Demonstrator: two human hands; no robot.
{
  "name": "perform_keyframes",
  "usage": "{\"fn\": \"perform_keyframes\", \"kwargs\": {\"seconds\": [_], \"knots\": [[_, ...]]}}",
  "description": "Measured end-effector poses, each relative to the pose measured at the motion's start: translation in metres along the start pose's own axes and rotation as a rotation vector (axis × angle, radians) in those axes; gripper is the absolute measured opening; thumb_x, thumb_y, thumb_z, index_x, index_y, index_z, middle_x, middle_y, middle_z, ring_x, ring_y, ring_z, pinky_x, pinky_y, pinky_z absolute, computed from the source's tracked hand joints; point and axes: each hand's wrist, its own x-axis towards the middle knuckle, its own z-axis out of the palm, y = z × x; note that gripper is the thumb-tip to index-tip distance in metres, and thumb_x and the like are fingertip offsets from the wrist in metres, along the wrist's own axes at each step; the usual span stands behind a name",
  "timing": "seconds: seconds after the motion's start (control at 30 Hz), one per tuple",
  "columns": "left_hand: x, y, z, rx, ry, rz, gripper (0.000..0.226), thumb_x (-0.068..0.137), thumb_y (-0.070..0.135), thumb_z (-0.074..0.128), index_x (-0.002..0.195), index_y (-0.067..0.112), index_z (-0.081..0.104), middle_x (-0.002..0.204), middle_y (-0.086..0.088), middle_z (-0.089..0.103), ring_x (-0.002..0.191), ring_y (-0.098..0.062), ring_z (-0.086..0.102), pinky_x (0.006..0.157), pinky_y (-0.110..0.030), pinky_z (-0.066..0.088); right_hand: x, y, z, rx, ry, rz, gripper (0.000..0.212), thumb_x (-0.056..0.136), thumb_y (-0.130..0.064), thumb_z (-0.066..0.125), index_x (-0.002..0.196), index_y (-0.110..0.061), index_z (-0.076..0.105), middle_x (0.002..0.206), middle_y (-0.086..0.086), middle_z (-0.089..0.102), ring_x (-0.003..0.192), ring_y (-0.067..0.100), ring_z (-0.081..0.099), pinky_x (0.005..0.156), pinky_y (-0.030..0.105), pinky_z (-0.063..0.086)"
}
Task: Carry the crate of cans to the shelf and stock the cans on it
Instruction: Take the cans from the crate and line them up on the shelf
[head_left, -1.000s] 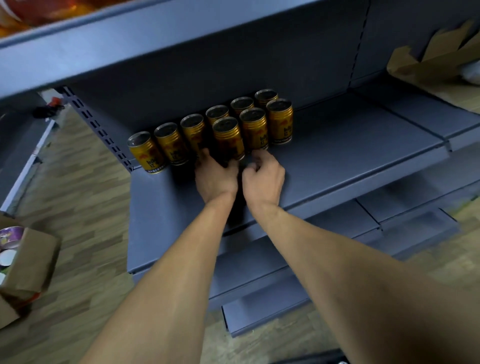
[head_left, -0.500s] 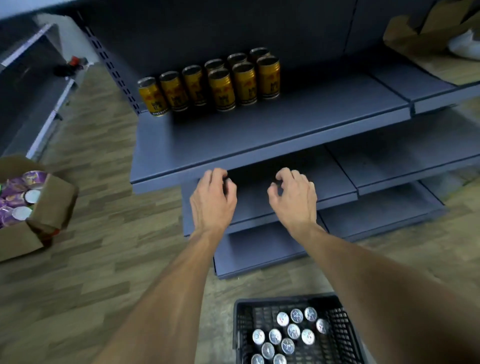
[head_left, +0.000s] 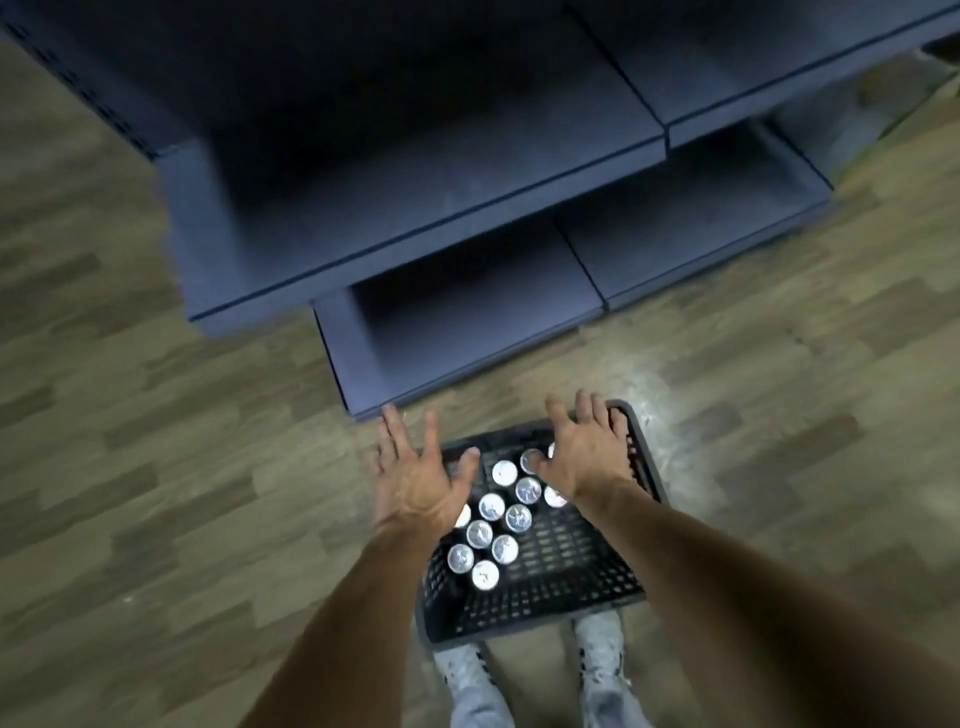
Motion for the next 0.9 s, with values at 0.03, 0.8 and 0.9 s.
{"fn": "perform_keyframes", "kwargs": {"seconds": [0.03, 0.8, 0.9], "knots": [[0.000, -0.002, 0.023, 0.021, -0.029, 0.020, 0.077, 0.096, 0.062, 0.027, 0.157, 0.023, 0.000, 0.160, -0.022, -0.016, 0.150, -0.035, -0.008, 0.121, -0.048, 0.009, 0.001, 0.007, 0.023, 0.011, -0.038, 0.025, 0.072, 0.090, -0.052, 0.055, 0.150, -0.023, 0.029, 0.155, 0.022, 0.028, 0.144, 0.036, 0.025, 0.116, 0.048, 0.020], [0.094, -0.065, 0.322, 0.034, -0.234, 0.029, 0.060, 0.092, 0.027, 0.052, 0.146, 0.018, 0.030, 0.146, -0.019, 0.034, 0.126, -0.035, 0.044, 0.102, -0.043, 0.043, 0.109, 0.001, 0.415, 0.083, -0.425, 0.112, 0.045, 0.096, -0.013, 0.048, 0.140, -0.019, 0.044, 0.144, 0.018, 0.040, 0.124, 0.036, 0.051, 0.097, 0.043, 0.049], [0.111, -0.060, 0.337, 0.011, -0.240, 0.070, 0.060, 0.091, 0.026, 0.056, 0.146, 0.018, 0.032, 0.147, -0.020, 0.034, 0.128, -0.035, 0.043, 0.102, -0.043, 0.041, 0.124, -0.008, 0.434, -0.009, -0.424, 0.088, 0.043, 0.098, -0.012, 0.043, 0.141, -0.014, 0.043, 0.148, 0.024, 0.034, 0.127, 0.037, 0.048, 0.099, 0.045, 0.050]]}}
